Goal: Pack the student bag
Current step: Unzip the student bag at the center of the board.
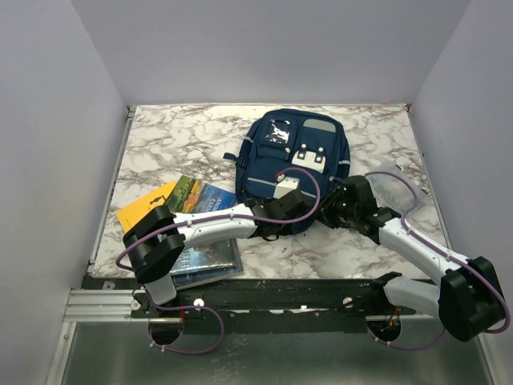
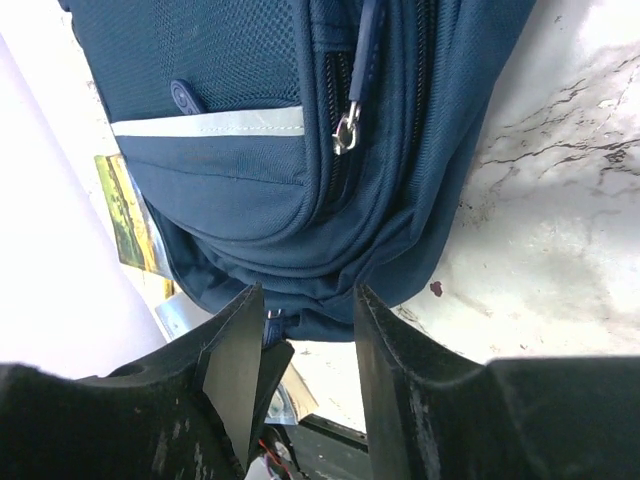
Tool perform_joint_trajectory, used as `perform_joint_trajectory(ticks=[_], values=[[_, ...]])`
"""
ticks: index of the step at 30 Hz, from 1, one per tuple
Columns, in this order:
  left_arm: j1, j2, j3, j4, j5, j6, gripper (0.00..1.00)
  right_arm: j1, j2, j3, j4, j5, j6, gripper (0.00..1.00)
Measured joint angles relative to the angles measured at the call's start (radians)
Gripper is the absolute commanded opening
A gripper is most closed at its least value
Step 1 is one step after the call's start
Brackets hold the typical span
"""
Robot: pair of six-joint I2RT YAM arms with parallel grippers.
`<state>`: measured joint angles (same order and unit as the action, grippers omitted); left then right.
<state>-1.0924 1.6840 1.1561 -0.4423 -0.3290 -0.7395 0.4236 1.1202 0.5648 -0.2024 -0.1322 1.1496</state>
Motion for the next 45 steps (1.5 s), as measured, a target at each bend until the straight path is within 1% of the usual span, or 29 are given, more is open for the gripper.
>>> perform_joint_trajectory(ticks=[4, 11, 17, 25, 36, 40, 43, 45], values=[[0.003, -0.032, -0.028, 0.069, 0.077, 0.026, 0.0, 0.003, -0.007, -0.017, 0.008, -0.003, 0.006, 0.47], [0.006, -0.08, -0.065, 0.119, 0.143, 0.049, 0.0, 0.003, 0.0, -0.06, 0.046, -0.015, 0.059, 0.48], [0.01, -0.095, -0.082, 0.134, 0.16, 0.062, 0.0, 0.011, 0.015, -0.059, 0.048, -0.027, 0.081, 0.49], [0.01, -0.105, -0.084, 0.143, 0.18, 0.079, 0.0, 0.017, -0.077, -0.093, 0.029, -0.029, 0.119, 0.5], [0.01, -0.116, -0.089, 0.144, 0.198, 0.1, 0.0, 0.02, -0.07, -0.11, 0.034, -0.048, 0.171, 0.5], [0.009, -0.119, -0.091, 0.149, 0.2, 0.105, 0.0, 0.023, -0.129, -0.11, -0.003, -0.057, 0.185, 0.5], [0.007, -0.12, -0.09, 0.168, 0.207, 0.114, 0.0, 0.028, -0.184, -0.11, -0.027, -0.069, 0.196, 0.51], [0.005, -0.12, -0.09, 0.174, 0.209, 0.121, 0.0, 0.029, -0.193, -0.11, -0.027, -0.081, 0.208, 0.53]])
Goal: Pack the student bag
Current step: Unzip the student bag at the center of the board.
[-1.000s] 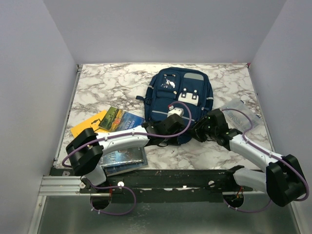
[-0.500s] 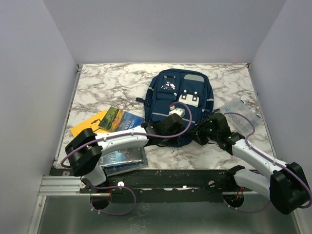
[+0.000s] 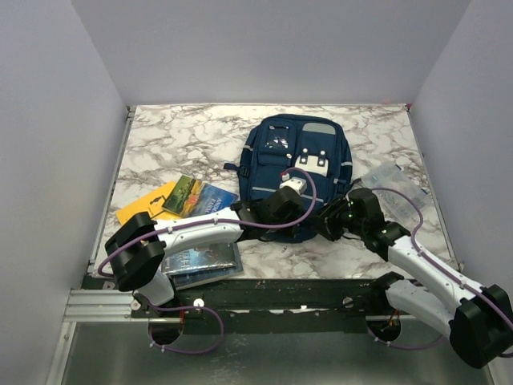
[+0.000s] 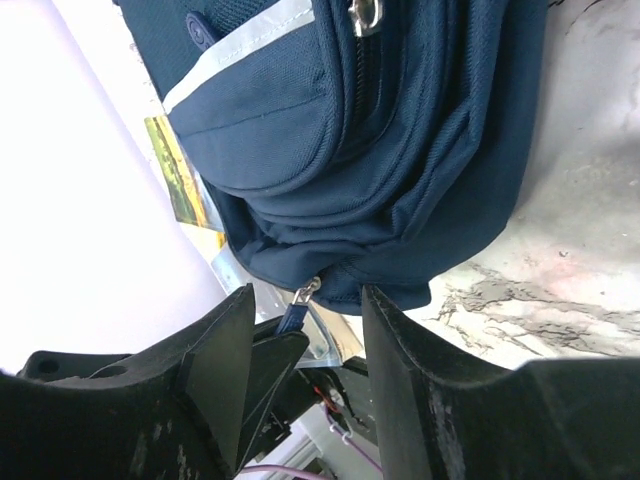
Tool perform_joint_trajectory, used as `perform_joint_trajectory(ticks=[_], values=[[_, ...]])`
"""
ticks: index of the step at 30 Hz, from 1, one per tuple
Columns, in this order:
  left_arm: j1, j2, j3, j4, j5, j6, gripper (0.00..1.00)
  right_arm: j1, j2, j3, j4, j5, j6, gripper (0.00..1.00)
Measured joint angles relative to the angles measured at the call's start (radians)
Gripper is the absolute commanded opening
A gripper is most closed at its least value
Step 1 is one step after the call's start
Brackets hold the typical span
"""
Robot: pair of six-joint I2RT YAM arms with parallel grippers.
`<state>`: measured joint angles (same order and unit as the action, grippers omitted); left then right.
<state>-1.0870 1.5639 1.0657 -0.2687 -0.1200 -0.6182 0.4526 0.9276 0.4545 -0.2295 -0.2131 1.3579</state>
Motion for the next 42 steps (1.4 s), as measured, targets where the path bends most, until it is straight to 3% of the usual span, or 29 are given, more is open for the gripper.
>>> perform_joint_trajectory(ticks=[8, 13, 15, 19, 29, 42], values=[[0.0, -0.005, 0.0, 0.004, 0.01, 0.014, 0.0, 0.0, 0.076, -0.016, 0.053, -0.006, 0.041, 0.53], [0.0, -0.024, 0.0, 0.006, 0.027, 0.016, 0.0, 0.0, 0.154, -0.015, 0.105, -0.007, 0.056, 0.43], [0.0, -0.025, -0.002, 0.009, 0.03, 0.018, 0.0, 0.0, 0.179, -0.004, 0.105, -0.005, 0.057, 0.34], [0.0, -0.025, -0.019, 0.023, 0.037, 0.018, 0.0, 0.0, 0.206, 0.043, 0.062, 0.03, 0.031, 0.01], [0.056, -0.061, -0.078, 0.078, 0.04, -0.011, 0.0, -0.023, 0.29, 0.309, -0.178, 0.084, -0.217, 0.0], [0.219, -0.205, -0.238, 0.1, 0.047, -0.028, 0.0, -0.332, 0.224, 0.206, -0.154, -0.314, -0.362, 0.0]])
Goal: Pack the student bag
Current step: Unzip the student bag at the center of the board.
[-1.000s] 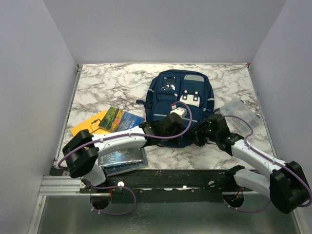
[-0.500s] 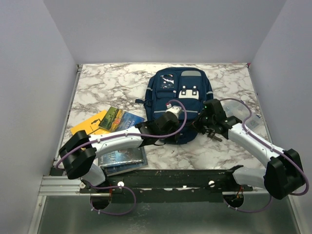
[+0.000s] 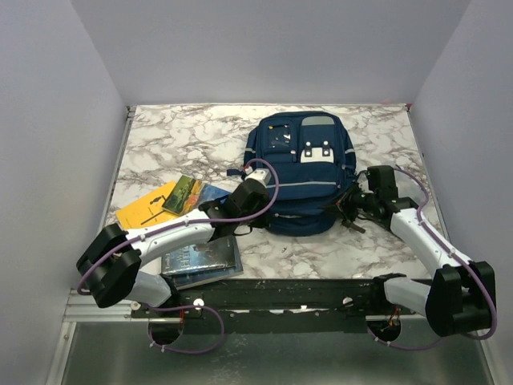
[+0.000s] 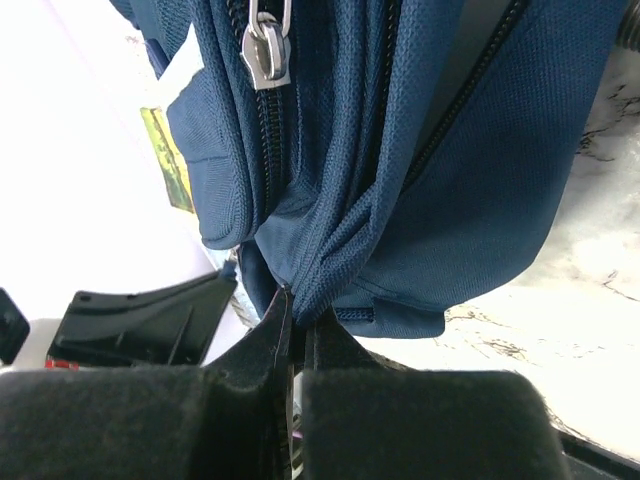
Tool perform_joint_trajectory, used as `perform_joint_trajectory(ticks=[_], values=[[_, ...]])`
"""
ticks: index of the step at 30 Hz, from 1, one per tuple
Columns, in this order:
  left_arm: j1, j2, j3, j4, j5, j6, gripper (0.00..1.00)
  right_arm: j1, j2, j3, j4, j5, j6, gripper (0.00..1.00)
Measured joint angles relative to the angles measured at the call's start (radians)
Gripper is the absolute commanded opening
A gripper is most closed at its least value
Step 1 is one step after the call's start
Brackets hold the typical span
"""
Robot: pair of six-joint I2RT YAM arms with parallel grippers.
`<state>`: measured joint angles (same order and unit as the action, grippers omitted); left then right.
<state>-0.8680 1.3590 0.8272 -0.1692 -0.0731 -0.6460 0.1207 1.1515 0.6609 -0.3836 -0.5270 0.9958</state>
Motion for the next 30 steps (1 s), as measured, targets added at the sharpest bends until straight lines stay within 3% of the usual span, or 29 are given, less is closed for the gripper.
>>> perform_joint_trajectory(ticks=[4, 8, 13, 30], values=[[0.081, -0.026, -0.023, -0.019, -0.025, -0.008, 0.0, -0.067, 0.0, 0.006, -0.014, -0.081, -0.039, 0.0], [0.229, -0.021, -0.041, -0.027, 0.002, -0.046, 0.0, -0.129, 0.019, 0.032, -0.043, -0.179, -0.082, 0.01], [0.293, 0.004, -0.029, 0.0, 0.03, -0.061, 0.0, -0.175, 0.044, 0.074, -0.087, -0.268, -0.124, 0.01], [0.384, 0.396, 0.436, -0.076, 0.021, 0.023, 0.0, -0.184, 0.063, 0.117, -0.09, -0.329, -0.157, 0.01]])
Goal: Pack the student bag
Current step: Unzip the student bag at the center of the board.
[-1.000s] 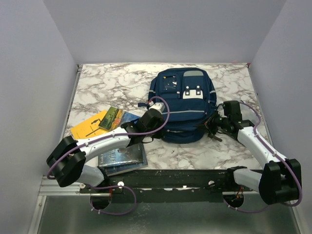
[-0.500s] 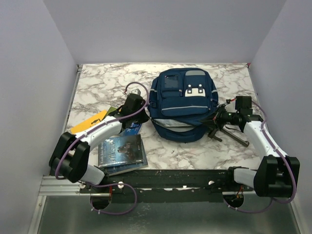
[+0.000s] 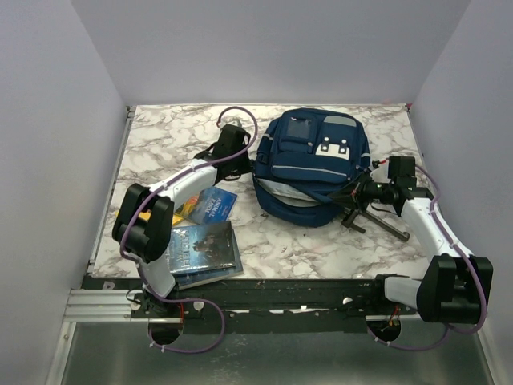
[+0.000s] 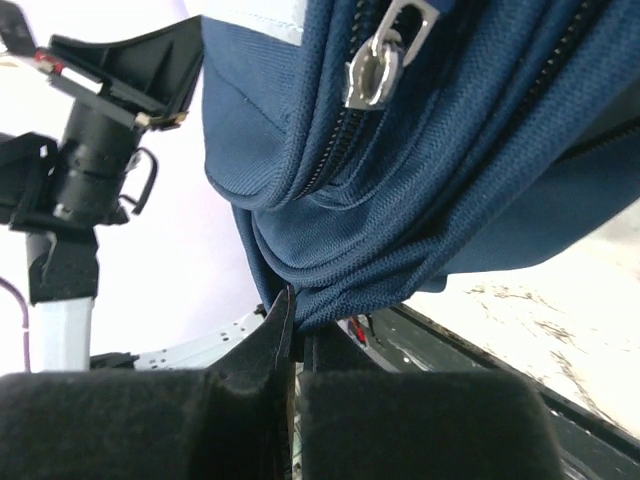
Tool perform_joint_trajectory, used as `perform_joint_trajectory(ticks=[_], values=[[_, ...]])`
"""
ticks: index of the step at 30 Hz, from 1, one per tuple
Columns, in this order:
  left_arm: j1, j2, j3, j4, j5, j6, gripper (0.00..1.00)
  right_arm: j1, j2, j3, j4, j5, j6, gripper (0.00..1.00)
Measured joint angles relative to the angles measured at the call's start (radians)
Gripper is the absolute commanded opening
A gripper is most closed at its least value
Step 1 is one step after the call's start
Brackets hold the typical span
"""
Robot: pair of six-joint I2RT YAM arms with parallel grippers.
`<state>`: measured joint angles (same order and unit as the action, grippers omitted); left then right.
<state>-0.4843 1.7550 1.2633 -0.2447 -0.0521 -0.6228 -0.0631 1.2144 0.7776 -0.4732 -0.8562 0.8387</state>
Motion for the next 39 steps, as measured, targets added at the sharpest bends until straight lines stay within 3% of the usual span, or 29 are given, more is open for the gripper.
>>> perform_joint_trajectory(ticks=[5, 12, 15, 19, 31, 33, 37, 39], values=[[0.025, 0.02, 0.014, 0.024, 0.033, 0.007, 0.0, 0.0, 0.002, 0.027, 0.051, -0.027, 0.056, 0.01], [0.054, -0.152, -0.126, 0.09, 0.134, 0.007, 0.0, -0.003, 0.01, 0.155, 0.043, -0.075, 0.047, 0.01], [0.065, -0.192, -0.138, 0.108, 0.138, 0.015, 0.0, -0.004, 0.01, 0.154, 0.111, -0.124, 0.121, 0.01], [0.079, -0.162, -0.13, 0.14, 0.154, 0.016, 0.0, -0.004, 0.001, 0.148, 0.258, -0.152, 0.273, 0.01], [0.104, -0.019, 0.063, 0.153, 0.219, 0.026, 0.01, -0.009, -0.001, 0.164, 0.347, -0.172, 0.382, 0.01], [0.111, -0.005, 0.086, 0.145, 0.24, 0.023, 0.11, -0.011, -0.001, 0.166, 0.345, -0.178, 0.374, 0.01], [0.139, 0.002, 0.089, 0.124, 0.291, 0.0, 0.51, -0.011, 0.014, 0.217, 0.256, -0.177, 0.289, 0.01], [0.158, -0.014, 0.061, 0.124, 0.303, -0.013, 0.6, -0.011, 0.025, 0.259, 0.198, -0.172, 0.224, 0.01]])
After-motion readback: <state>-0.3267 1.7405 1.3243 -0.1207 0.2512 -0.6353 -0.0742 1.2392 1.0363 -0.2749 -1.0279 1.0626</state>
